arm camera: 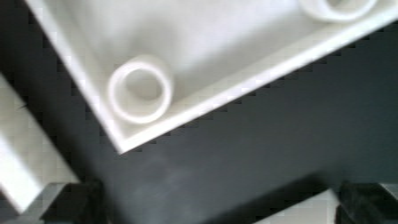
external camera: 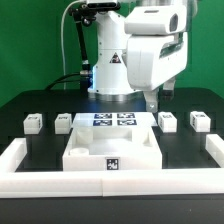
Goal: Assemble square table
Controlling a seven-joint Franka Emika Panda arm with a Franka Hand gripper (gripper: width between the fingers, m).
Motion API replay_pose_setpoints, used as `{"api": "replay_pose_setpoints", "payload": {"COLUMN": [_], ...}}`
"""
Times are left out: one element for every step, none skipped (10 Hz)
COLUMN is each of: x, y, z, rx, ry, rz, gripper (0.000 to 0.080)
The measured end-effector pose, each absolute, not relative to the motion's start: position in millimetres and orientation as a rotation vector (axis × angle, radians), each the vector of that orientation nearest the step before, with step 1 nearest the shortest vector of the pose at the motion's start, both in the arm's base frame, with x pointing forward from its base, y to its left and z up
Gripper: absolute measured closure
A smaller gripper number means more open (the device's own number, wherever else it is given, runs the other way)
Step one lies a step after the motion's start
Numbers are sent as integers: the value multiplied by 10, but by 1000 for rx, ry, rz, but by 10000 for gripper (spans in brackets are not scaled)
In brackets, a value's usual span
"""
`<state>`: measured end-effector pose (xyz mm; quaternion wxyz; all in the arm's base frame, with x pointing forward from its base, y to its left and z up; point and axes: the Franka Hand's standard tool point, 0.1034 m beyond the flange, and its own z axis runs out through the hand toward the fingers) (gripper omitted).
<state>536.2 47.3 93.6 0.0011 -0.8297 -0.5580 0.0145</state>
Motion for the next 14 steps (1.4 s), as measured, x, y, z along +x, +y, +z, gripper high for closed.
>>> {"api": "replay_pose_setpoints", "payload": {"x": [5310, 5283, 5291, 5290, 5287, 5283, 5232, 5143, 5083, 5034, 5041, 5038, 5037, 5035], "y": [451, 421, 428, 427, 390, 286, 238, 200, 168, 128, 126, 123, 122, 121], "z": [892, 880, 878, 876, 870, 855, 823, 781, 738, 707, 711, 707, 705, 703], "rx": [-2546, -2552, -2551, -2551, -2499, -2399, -2358, -2318, -2321, -2325, -2329, -2329, -2329, -2329], "ry": [-1820, -1810, -1811, -1811, -1880, -2010, -2077, -2113, -2108, -2094, -2090, -2089, -2089, -2089], "rz": [69, 74, 73, 74, 74, 59, 26, 36, 33, 44, 43, 44, 45, 45], "gripper": [150, 150, 150, 150, 150, 150, 150, 150, 150, 150, 150, 150, 150, 150]}}
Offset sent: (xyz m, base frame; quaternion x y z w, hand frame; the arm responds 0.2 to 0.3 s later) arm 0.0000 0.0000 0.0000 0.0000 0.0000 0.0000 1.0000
